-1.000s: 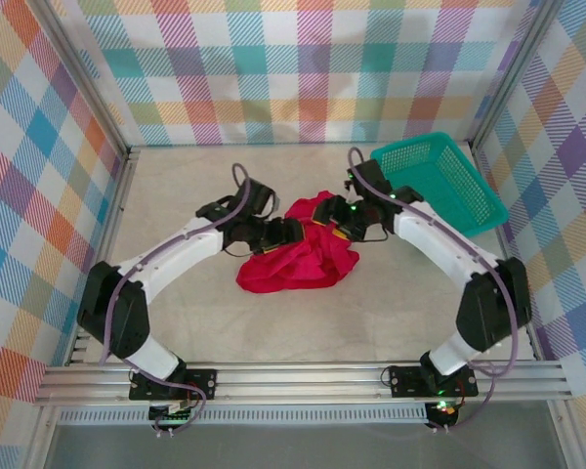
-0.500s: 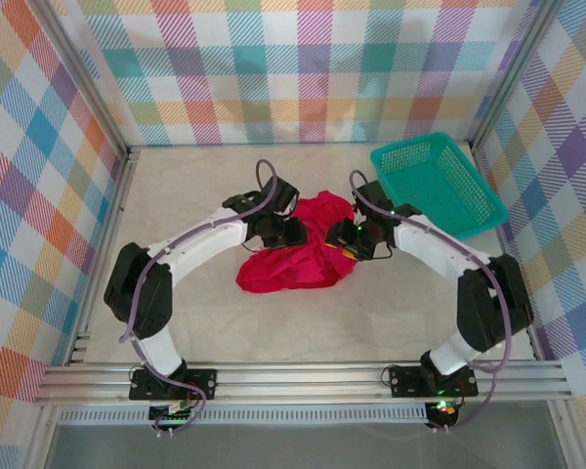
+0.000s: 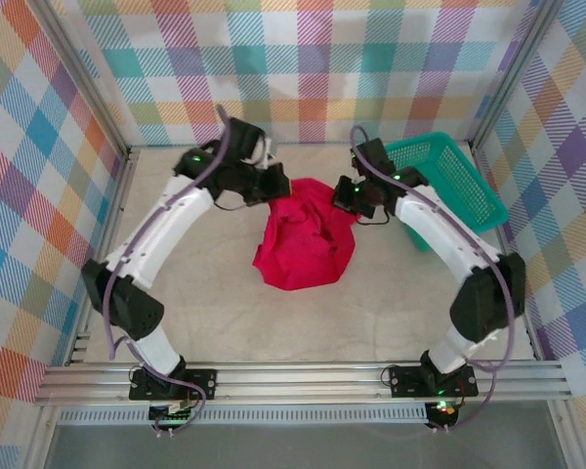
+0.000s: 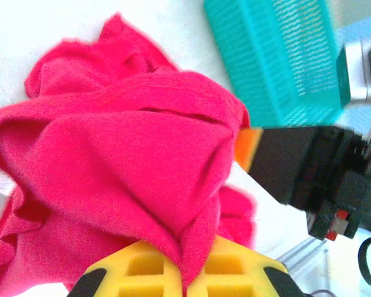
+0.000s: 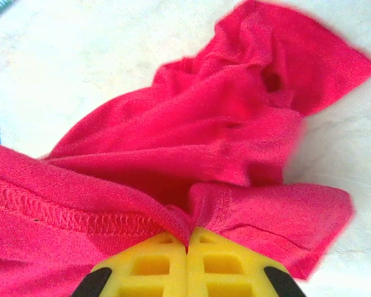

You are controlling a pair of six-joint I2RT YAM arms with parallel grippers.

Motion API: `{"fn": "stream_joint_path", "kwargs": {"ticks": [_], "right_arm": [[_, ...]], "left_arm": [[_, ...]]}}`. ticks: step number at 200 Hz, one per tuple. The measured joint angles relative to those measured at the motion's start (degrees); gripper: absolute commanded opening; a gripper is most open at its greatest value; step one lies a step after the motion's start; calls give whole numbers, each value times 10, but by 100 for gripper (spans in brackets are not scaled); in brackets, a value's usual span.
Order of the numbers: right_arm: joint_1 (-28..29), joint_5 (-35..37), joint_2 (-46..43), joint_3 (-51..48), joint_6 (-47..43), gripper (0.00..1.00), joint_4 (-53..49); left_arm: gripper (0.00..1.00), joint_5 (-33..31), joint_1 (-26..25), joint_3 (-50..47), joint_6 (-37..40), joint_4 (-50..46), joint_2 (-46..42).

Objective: Fold the inside-out t-shirt

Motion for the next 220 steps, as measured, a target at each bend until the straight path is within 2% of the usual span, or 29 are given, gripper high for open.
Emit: {"fn": "stream_joint_path", "kwargs": {"ticks": [39,66,70,91,98,106,120,138,161,175,193,220], "right_arm": [[0,55,-116,7,-6,0,-54],[-8,72,-79,7,-15,0,-49],[-11,73,-61,8,-18,4,-45],[-21,83,48,33,-31,47,-46],[-23,85,83,37,-35,55,-48],[-24,87,108,36,-40,60,-52],[-22,87,111,7,-41,62,-55],[6,76,43,-72,-27,62,-34],[84,43,-85,-196,16,64,23],[137,18,-124,-254,51,66,78],[185,-2,-111,-292,86,70,141],[224,-19,-9,-264,114,71,201]], "left_arm": [[0,91,64,9,-3,-12,-65],[0,129,82,-33,-15,7,-83],[0,133,82,-42,-18,13,-83],[0,139,82,-93,-34,34,-69],[0,139,84,-108,-40,39,-61],[0,136,85,-122,-46,44,-51],[0,126,87,-135,-51,47,-36],[0,114,88,-137,-56,50,-23],[0,99,93,-135,-60,60,-13],[0,91,97,-131,-61,61,-3],[0,80,100,-129,-62,62,10],[0,70,102,-129,-63,61,23]]}}
